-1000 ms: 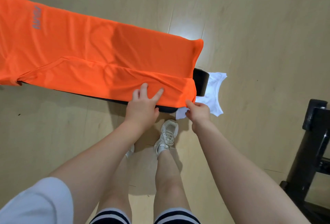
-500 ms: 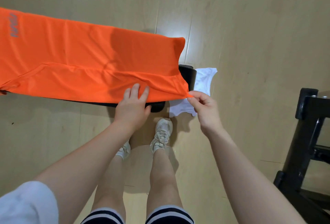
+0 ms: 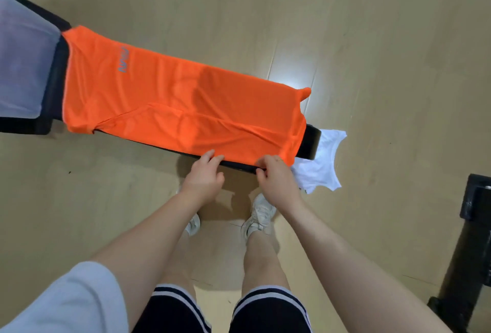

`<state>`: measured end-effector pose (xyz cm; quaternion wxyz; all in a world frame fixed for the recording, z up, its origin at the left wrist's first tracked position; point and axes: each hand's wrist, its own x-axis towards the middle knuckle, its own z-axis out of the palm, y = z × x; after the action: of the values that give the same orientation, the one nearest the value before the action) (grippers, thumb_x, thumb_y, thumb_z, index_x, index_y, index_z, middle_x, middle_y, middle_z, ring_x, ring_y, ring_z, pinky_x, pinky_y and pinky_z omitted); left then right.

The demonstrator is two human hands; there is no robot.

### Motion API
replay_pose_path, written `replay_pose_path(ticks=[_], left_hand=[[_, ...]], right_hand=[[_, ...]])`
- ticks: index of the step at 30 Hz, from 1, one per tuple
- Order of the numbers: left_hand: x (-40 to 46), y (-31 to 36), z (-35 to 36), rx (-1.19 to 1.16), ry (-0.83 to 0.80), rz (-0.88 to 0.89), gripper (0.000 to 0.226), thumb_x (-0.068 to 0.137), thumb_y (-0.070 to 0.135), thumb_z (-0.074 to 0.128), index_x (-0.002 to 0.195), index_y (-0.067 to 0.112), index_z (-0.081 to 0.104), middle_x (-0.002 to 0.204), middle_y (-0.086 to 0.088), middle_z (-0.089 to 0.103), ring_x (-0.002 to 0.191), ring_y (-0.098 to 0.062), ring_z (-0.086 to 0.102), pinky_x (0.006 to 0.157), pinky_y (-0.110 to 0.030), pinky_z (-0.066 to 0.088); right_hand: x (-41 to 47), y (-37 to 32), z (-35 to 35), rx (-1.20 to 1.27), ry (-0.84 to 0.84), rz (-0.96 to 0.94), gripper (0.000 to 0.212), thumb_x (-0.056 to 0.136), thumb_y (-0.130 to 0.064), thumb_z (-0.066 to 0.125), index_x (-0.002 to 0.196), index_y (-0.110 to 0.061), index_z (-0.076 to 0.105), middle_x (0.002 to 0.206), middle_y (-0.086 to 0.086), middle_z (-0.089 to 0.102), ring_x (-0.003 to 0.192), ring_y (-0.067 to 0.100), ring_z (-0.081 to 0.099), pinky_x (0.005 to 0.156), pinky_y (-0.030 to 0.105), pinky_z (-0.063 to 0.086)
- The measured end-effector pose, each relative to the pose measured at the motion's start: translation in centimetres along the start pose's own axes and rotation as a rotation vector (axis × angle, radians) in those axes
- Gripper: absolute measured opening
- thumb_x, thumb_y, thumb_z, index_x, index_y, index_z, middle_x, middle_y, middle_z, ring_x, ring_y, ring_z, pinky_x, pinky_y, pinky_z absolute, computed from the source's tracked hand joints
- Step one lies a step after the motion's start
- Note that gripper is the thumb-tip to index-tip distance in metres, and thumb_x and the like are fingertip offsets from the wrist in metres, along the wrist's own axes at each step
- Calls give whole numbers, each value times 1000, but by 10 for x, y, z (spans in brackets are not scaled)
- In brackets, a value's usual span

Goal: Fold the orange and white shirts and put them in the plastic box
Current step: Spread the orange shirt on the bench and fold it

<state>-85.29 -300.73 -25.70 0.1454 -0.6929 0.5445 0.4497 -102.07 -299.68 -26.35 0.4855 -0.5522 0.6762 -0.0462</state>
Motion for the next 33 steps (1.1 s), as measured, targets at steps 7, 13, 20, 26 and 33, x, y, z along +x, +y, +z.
replay_pose_path(ticks=[7,13,20,26,33], left_hand=[[-7,-100,-59,-1106,211,-490,39,95,12,41,135,10,40,128,-11,50,97,-23,55,67,-27,46],[35,-195,-104,-1489,325,-583,43,99,12,33,141,10,26,137,-12,48,92,-22,59,65,-24,41],[106,-284,-141,-1793,249,-595,45,98,32,40,139,14,36,141,-3,45,124,-20,48,92,-34,37],[121,-316,-164,-1788,108,-430,31,96,30,45,126,22,47,101,4,62,92,-12,59,93,-35,36],[103,-336,-195,-1501,285,-543,17,90,15,52,74,17,49,61,-3,50,33,-2,48,33,-11,35]], right_hand=[[12,-115,75,-212,-157,-135,41,98,-31,35,135,-12,39,126,16,52,116,35,48,91,45,43],[60,-182,158,-405,-95,-225,30,97,-28,38,116,-9,51,119,15,51,107,36,49,76,39,41],[113,-227,240,-663,48,-181,36,80,-18,48,114,-12,57,118,11,58,101,31,56,75,36,45],[124,-248,252,-831,173,-148,29,63,-9,33,73,-14,61,67,2,61,56,23,61,46,23,39],[121,-253,258,-710,22,-97,23,85,-3,48,106,-9,56,102,12,57,93,33,55,62,32,29]])
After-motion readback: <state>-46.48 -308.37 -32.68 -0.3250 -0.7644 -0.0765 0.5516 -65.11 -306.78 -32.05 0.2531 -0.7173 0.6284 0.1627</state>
